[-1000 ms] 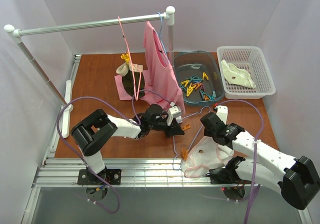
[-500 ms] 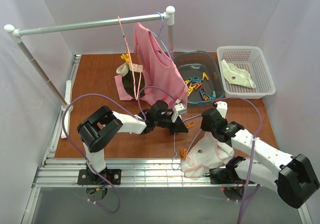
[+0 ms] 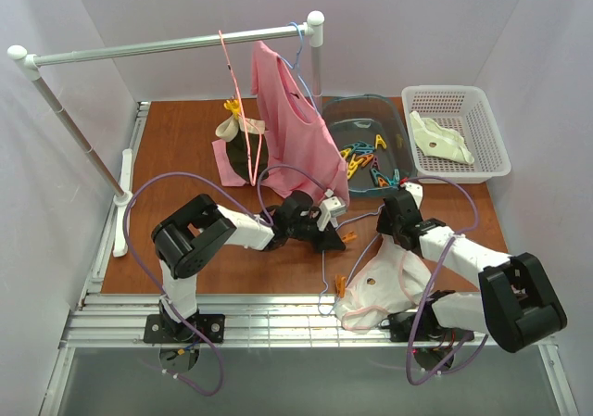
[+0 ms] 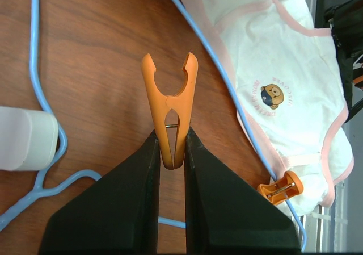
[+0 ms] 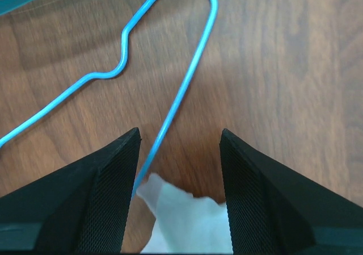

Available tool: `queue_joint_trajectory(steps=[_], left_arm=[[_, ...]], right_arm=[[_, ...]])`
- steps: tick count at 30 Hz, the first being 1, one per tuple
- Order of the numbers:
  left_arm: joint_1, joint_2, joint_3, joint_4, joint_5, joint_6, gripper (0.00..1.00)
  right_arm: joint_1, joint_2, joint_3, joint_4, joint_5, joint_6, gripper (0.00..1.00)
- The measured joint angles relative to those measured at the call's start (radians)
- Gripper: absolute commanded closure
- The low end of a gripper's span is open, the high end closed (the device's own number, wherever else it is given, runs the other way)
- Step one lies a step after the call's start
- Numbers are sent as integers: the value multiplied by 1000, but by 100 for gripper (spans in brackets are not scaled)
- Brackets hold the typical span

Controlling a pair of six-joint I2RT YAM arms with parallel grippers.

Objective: Clip the underwear to the hanger
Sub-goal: Adjust the hanger at the center of the board.

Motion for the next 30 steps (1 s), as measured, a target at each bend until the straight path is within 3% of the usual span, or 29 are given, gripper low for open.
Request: queue_joint_trajectory(steps=[4, 8, 9, 23, 30], left_arm=[[-5, -10, -18, 0, -25, 0, 97], [-16, -31, -35, -3, -47, 0, 97], [-19, -35, -38, -6, -52, 0, 97], [-48, -107, -72, -22, -86, -15, 98], [-59, -70, 4, -77, 5, -22, 98]], right_arm=[[-18, 65, 3, 64, -30, -24, 54], [-23, 124, 30, 113, -34, -46, 95], [-25, 134, 33, 123, -36, -49, 98], [-23, 151, 54, 103, -61, -97, 99], [66, 182, 83, 103, -80, -94, 99]])
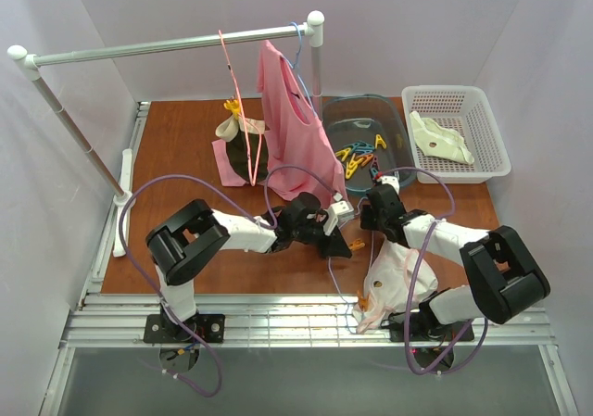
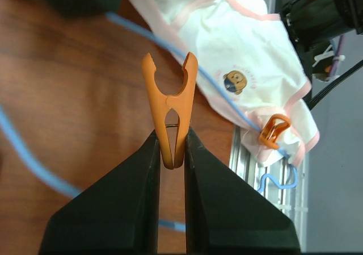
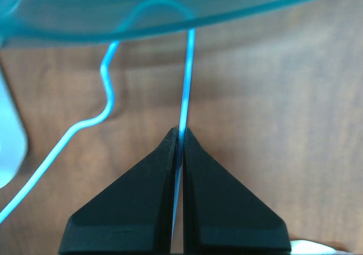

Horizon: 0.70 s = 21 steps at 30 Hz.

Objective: Clip the underwear to the hanger
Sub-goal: Adjust the hanger at the center of the board.

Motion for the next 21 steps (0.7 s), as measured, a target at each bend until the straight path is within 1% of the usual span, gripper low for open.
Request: queue_joint_trajectory(steps=[10, 21], left_arm=[[-2, 98, 130, -164, 108, 7, 97], [8, 131, 194, -292, 164, -20, 98]], right_arm=[[121, 42, 37, 6, 11, 13, 99], [146, 46, 34, 15, 27, 4, 99]])
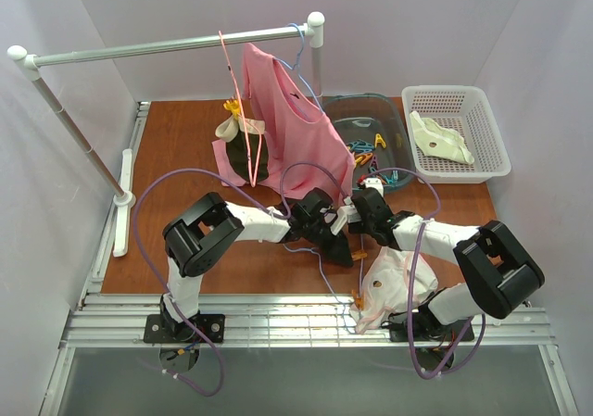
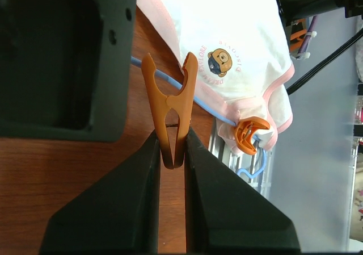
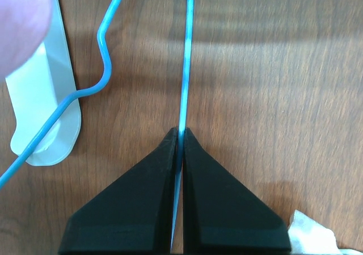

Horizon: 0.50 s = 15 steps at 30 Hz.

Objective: Clip the underwear to the hanger
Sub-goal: Adjust the hanger at the center of the board.

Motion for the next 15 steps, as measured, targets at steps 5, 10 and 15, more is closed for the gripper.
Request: queue_joint_trajectory(steps=[5, 10, 15], left_arm=[[6, 0, 19, -59, 0, -8, 98], [14, 0, 22, -90, -4, -6, 98], [16, 1, 35, -108, -1, -4, 99]], right_arm=[[1, -10, -9, 4, 2, -8, 99], [2, -15, -13, 5, 2, -10, 99], [2, -17, -13, 3, 1, -11, 99]])
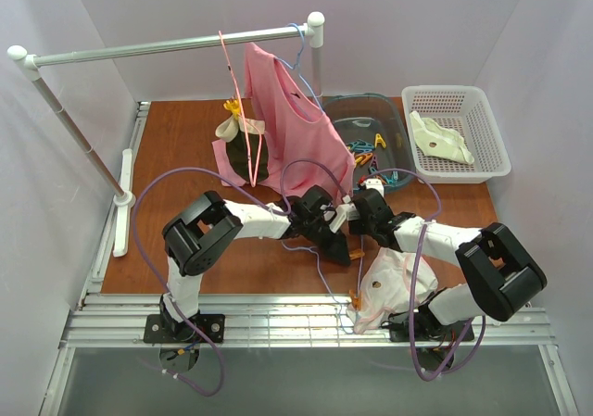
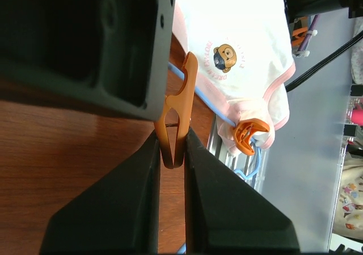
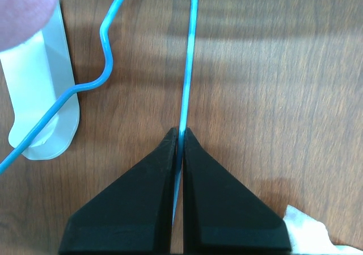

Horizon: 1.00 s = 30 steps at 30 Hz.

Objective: Clip the underwear to the hanger
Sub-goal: Adjust the hanger at the center of the board.

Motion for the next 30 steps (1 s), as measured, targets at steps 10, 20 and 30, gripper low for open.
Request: queue_joint_trajectory(steps=[10, 20, 30], left_arm=[[11, 50, 68, -42, 48, 32, 99], [13, 53, 79, -71, 54, 49, 99], [27, 98, 155, -174, 120, 119, 99]], right_arm=[[-11, -4, -3, -15, 35, 6, 99], [-8, -6, -6, -14, 47, -1, 99], [-8, -6, -6, -31, 92, 18, 99]])
